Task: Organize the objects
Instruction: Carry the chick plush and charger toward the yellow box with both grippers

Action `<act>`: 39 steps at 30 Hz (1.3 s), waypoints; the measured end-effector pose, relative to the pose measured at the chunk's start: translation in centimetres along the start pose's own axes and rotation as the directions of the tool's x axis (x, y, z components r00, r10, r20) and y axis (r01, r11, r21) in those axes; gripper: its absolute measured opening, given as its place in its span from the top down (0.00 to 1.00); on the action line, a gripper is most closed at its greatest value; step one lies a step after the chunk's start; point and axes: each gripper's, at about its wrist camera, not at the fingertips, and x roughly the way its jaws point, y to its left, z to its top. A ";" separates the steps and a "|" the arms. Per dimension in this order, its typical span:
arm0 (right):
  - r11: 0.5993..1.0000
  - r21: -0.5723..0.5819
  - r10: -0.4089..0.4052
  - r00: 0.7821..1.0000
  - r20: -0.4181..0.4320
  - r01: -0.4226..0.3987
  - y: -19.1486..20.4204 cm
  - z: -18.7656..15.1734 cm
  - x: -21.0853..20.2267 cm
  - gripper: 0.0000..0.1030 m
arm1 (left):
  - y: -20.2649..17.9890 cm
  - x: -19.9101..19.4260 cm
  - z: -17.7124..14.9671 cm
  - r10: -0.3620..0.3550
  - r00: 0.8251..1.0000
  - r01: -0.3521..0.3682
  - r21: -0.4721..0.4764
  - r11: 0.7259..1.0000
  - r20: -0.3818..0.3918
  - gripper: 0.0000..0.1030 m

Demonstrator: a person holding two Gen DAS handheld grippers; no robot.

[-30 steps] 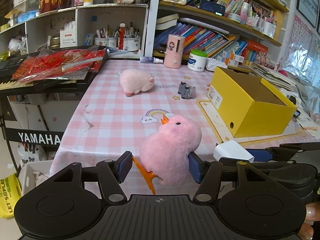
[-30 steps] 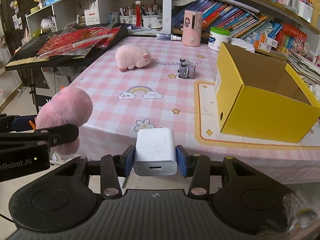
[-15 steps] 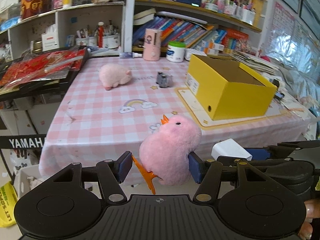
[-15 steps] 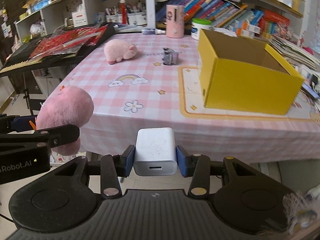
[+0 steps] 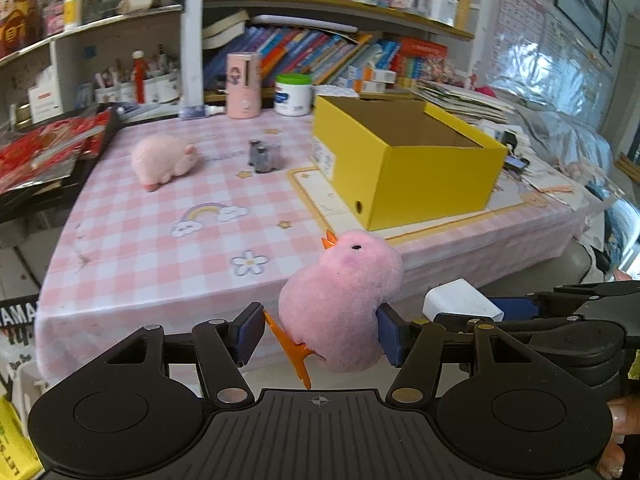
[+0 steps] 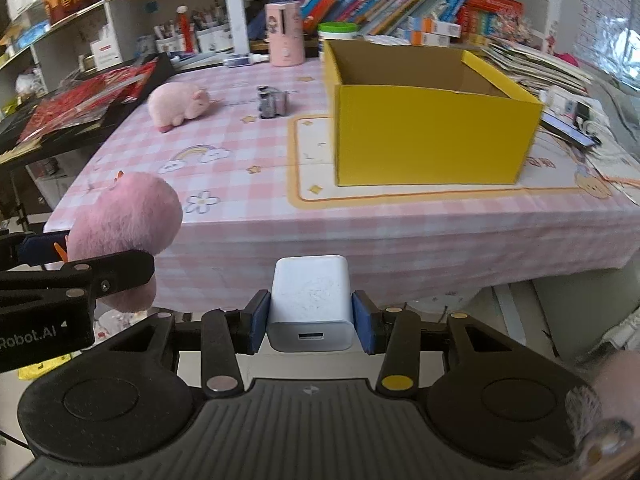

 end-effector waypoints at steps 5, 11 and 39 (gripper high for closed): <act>0.998 0.048 -0.034 0.999 -0.005 0.034 -1.9 -0.2 -0.2 0.60 | -1.6 0.9 0.6 -0.038 0.999 0.039 0.040 0.998 -0.008 0.43; 0.994 0.084 -0.066 0.998 0.001 0.065 -3.6 -0.2 -0.4 0.60 | -3.1 1.8 1.3 -0.073 0.997 0.073 0.073 0.995 -0.014 0.43; 0.981 0.133 -0.141 0.990 0.007 0.139 -9.0 2.2 0.2 0.60 | -7.3 5.1 5.2 -0.141 0.990 0.137 0.118 0.983 0.023 0.43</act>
